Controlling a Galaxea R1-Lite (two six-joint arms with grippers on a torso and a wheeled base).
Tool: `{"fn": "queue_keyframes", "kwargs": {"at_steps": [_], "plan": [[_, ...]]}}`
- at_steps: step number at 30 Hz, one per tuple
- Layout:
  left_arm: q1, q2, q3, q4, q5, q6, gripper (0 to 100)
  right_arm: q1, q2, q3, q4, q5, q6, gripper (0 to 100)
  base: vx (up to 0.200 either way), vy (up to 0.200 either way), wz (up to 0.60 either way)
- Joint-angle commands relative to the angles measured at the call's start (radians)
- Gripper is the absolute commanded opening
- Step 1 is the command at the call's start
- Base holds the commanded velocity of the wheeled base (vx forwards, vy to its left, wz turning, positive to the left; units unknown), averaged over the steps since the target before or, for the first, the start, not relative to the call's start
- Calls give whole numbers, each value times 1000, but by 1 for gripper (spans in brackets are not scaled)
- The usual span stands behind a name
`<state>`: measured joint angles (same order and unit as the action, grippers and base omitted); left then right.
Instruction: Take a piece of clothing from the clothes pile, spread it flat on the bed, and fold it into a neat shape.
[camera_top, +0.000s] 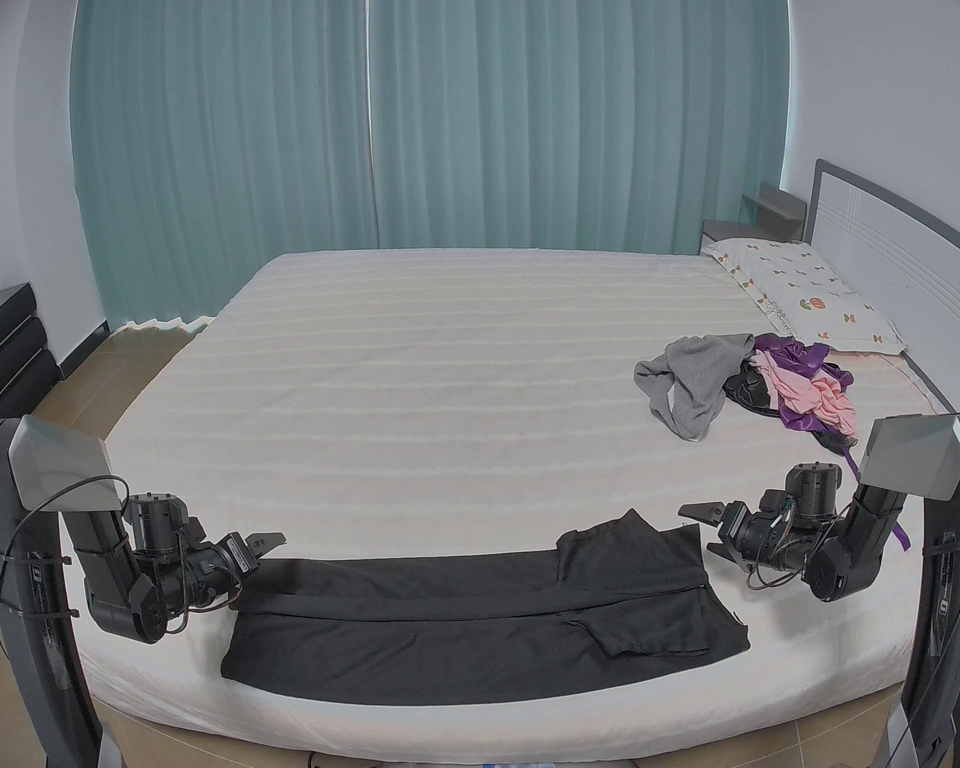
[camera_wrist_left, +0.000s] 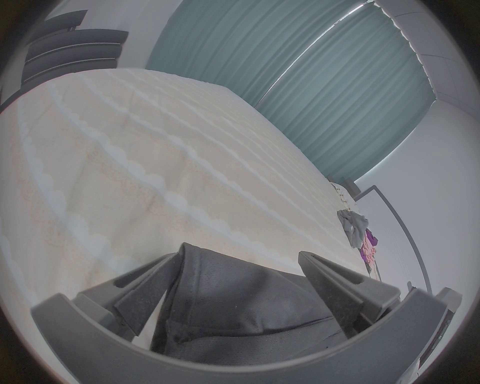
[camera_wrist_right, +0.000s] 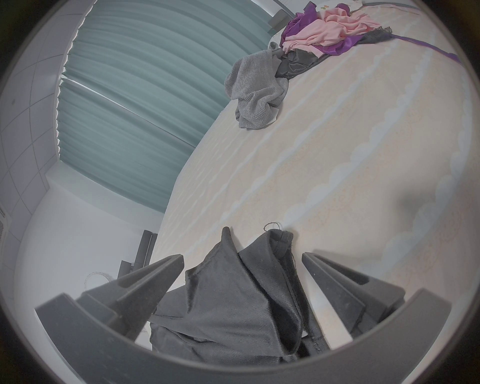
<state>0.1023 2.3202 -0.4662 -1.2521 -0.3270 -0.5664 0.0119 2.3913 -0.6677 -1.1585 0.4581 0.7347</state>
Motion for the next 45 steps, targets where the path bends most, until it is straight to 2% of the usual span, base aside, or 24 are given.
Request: {"fn": "queue_keyframes", "kwargs": {"at_steps": [1, 8, 9, 16, 26, 31, 38, 45], "plan": [[2, 2, 12, -3, 17, 0, 100, 0, 5, 5, -1, 1, 0, 100, 0, 0, 0], [-3, 28, -14, 0, 20, 0, 100, 5, 6, 5, -1, -1, -1, 100, 0, 0, 0], [-3, 33, -20, 2, 20, 2, 0, 5, 6, 5, -1, -2, -1, 100, 0, 0, 0], [8, 38, -23, 8, 20, 2, 0, 3, 6, 3, -1, -1, -1, 100, 0, 0, 0], [73, 10, -20, -3, 23, -12, 0, 5, 14, -4, -1, -7, -1, 100, 0, 0, 0], [76, -1, -22, -16, 23, -76, 0, 5, 20, -29, 10, -7, -1, 100, 0, 0, 0], [74, 7, -25, -18, 23, -82, 0, 11, 52, -79, 19, -38, -6, 100, 0, 0, 0], [74, 8, -28, -18, 22, -84, 0, 17, 62, -99, 28, -39, -6, 100, 0, 0, 0]]}}
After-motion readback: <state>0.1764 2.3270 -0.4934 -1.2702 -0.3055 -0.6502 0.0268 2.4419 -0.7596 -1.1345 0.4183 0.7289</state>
